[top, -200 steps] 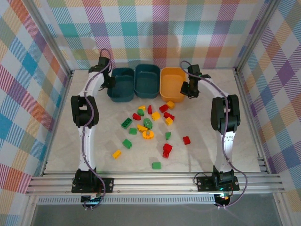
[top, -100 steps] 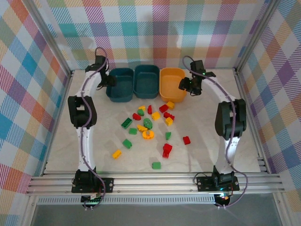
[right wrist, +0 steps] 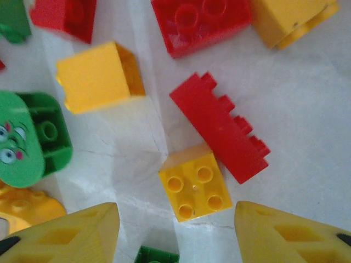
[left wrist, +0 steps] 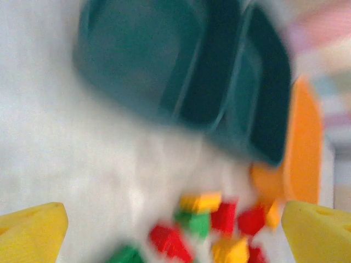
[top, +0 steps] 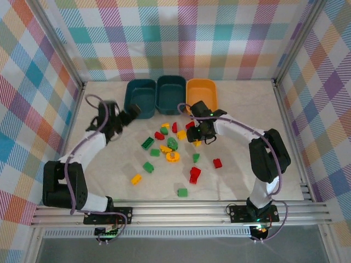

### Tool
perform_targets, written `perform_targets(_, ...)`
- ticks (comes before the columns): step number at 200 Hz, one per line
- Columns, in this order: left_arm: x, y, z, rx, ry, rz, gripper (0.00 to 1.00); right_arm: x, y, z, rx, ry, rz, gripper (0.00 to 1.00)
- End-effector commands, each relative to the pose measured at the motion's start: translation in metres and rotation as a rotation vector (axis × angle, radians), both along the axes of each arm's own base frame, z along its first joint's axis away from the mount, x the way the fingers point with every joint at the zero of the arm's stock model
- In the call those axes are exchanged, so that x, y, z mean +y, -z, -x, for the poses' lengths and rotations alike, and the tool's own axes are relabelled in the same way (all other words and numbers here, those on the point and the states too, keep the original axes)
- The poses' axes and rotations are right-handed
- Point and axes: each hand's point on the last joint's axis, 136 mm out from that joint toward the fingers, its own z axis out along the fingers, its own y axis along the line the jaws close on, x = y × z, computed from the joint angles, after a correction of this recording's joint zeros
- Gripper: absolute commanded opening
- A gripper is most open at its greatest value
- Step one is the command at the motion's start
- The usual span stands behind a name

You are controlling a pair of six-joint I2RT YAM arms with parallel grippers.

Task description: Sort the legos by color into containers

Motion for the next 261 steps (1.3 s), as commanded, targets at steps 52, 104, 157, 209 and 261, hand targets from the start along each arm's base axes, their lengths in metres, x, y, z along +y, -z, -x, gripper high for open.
perform_targets(52,-0.031,-0.013,0.069,-0.002,0.137,0.076,1.0,-0.003,0.025,-0.001,0.026,-0.062,0.083,0.5)
perform_targets(104,-0.031,-0.01,0.074,0.008,0.146,0.066,1.0,0.014,0.032,0.0,0.028,-0.076,0.076,0.41)
perform_targets(157,-0.033,-0.011,0.073,0.005,0.154,0.075,1.0,0.015,0.04,0.0,0.026,-0.054,0.117,0.34)
perform_targets(209,-0.033,-0.011,0.074,0.009,0.164,0.067,1.0,0.024,0.04,-0.009,0.016,-0.026,0.095,0.32)
perform_targets(261,-0.031,-0.002,0.081,0.042,0.15,0.073,1.0,0.03,-0.002,-0.008,-0.035,0.002,-0.001,0.16)
